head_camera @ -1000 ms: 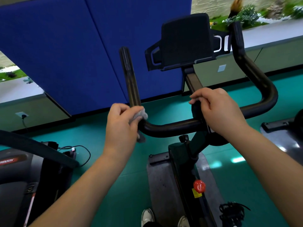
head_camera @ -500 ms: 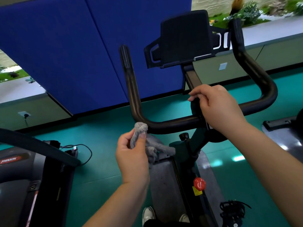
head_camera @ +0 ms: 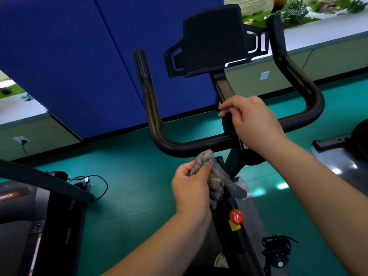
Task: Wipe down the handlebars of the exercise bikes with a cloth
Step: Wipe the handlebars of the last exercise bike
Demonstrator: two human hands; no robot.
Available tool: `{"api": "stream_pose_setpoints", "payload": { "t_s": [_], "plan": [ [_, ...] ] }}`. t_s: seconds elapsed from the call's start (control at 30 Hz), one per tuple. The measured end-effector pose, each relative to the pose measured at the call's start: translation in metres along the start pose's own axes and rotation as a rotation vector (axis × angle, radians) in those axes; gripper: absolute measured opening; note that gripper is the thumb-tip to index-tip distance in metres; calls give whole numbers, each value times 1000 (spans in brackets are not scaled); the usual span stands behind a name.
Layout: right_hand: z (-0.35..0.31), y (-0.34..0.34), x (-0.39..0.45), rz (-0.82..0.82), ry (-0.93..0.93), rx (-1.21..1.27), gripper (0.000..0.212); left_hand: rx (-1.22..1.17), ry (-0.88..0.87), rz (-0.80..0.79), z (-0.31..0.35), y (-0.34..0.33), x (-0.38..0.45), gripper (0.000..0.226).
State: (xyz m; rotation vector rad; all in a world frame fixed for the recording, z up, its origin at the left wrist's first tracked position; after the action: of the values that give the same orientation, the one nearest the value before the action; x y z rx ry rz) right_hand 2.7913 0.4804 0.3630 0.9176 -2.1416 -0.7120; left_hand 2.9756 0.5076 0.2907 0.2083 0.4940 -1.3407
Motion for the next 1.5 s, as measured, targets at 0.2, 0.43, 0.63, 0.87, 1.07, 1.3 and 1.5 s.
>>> {"api": "stream_pose_setpoints", "payload": {
  "t_s": [0.2,0.43,0.63,0.87,1.07,1.3,1.5],
  "plan": [
    [-1,0,0,19,7,22,28,47,103,-101,-20,-40,-3,25],
    [-1,2,-1,-1,5,29,28,96,49,-124,-5,-10,18,10],
    [0,0,1,12,22,9,27,226,93,-260,-11,-35,7,19],
    [2,-3,1,7,25,-2,27,174,77,-192,-6,-13,18,16],
    [-2,0,-1,15,21,-9,28,212,141,-289,-13,-39,8,26],
    [-7,8,-4,-5,4,16,29,98,21,-175,-2,-9,25,11],
    [-25,6,-14,57,132,-32,28,2,-58,-88,17,38,47,16]
  ]
}}
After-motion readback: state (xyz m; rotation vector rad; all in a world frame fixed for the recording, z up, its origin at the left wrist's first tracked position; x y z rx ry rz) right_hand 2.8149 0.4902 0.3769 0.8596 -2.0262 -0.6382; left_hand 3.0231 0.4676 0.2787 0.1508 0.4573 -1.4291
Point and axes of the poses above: each hand's wrist, its own x-axis towards the middle knuckle, its own y-axis out of the back of the hand, z = x × y, the point moved 5 cm from there along x, towards the middle knuckle, and after that the axes turned 12 degrees about z, right-handed, at the moved point
